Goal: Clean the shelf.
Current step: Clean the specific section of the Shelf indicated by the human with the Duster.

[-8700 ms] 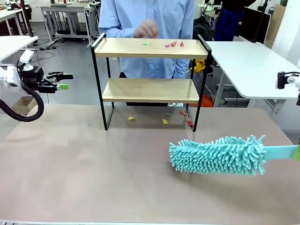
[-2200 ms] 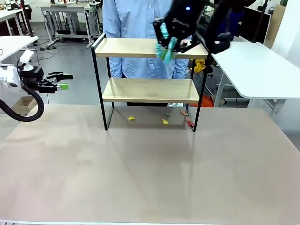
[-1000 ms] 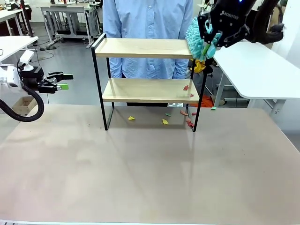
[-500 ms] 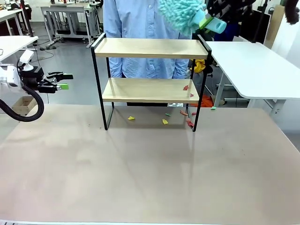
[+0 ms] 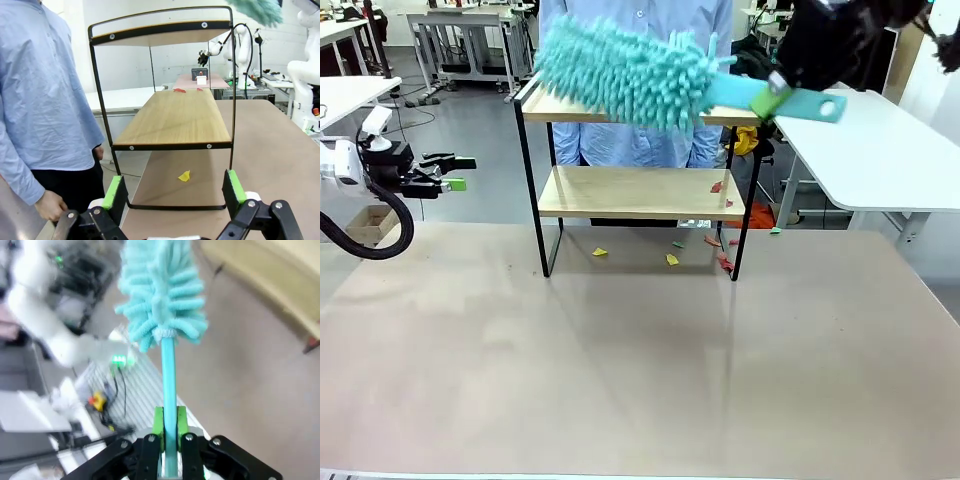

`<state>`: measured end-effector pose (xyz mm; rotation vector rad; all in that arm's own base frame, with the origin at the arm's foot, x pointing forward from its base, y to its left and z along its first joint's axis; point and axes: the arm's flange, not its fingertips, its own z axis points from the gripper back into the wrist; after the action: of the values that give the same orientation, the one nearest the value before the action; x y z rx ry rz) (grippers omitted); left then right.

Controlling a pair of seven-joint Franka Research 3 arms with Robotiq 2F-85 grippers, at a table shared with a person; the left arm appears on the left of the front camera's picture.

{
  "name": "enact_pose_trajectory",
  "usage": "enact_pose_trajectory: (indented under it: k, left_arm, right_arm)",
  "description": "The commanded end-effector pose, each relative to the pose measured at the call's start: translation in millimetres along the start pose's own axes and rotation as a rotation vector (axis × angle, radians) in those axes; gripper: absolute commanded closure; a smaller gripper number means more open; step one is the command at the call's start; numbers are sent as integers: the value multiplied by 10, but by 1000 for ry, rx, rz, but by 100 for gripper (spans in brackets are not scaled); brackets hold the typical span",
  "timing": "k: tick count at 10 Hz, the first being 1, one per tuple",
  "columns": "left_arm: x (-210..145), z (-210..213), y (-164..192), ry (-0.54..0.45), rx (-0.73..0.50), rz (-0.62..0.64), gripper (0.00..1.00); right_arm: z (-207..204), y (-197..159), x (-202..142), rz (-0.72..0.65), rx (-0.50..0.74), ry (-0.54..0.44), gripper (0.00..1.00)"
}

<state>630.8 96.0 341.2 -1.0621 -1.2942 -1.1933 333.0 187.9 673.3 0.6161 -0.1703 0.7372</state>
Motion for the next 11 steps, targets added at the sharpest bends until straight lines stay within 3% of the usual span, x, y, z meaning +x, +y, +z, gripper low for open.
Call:
enact_pose_trajectory:
  k: [1, 4, 5, 8, 11]
  left_arm:
    - [37, -11, -3, 6, -1, -5, 0]
    - [37, -11, -3, 6, -1, -5, 0]
    - [37, -11, -3, 6, -1, -5, 0]
    - [37, -11, -3, 6, -1, -5, 0]
    - [37, -11, -3, 6, -1, -5, 0]
  right_arm:
    - [-53, -89, -251, 130, -82, 157, 87]
    - [-392, -341, -659, 157, -221, 368, 87]
    - [-534, -497, -854, 115, -259, 387, 87]
    - [-863, -864, -1309, 36, -194, 362, 87]
    - [-1025, -1074, -1522, 14, -152, 351, 87]
